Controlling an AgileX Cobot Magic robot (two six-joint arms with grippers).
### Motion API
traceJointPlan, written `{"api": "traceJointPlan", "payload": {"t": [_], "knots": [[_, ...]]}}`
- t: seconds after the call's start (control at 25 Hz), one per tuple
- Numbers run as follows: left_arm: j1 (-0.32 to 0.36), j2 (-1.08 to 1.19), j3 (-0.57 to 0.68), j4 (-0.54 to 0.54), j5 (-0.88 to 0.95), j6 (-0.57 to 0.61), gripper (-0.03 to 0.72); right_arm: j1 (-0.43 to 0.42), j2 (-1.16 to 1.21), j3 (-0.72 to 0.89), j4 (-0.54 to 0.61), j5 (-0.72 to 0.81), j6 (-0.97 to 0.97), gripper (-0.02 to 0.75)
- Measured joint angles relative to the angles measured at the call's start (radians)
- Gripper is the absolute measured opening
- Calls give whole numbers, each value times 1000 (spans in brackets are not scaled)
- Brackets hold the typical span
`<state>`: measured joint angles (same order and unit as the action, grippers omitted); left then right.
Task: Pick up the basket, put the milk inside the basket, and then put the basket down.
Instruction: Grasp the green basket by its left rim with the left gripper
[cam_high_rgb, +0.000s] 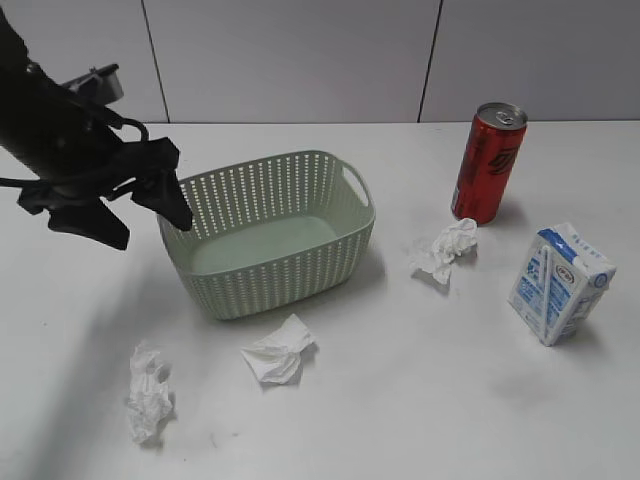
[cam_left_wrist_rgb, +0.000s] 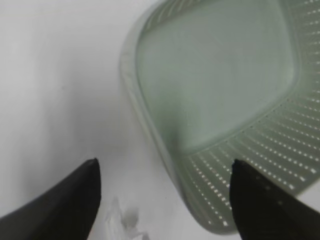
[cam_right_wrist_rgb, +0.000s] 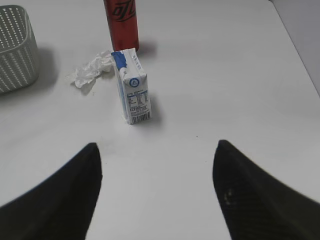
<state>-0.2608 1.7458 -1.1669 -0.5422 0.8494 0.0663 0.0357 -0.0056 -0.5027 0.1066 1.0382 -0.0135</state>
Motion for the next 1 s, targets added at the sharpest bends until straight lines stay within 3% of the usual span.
{"api": "traceJointPlan", "payload": {"t": [0.36,0.64,0.92,1.0], "knots": [[0,109,0,-102,-75,0,582,0,0,0,0,0,0,526],[0,122,-1,-135,-126,1,435,0,0,0,0,0,0,526],[0,159,-1,-150,-128,0,382,0,0,0,0,0,0,526],[0,166,-1,-157,-128,0,309,0,0,0,0,0,0,526]]}}
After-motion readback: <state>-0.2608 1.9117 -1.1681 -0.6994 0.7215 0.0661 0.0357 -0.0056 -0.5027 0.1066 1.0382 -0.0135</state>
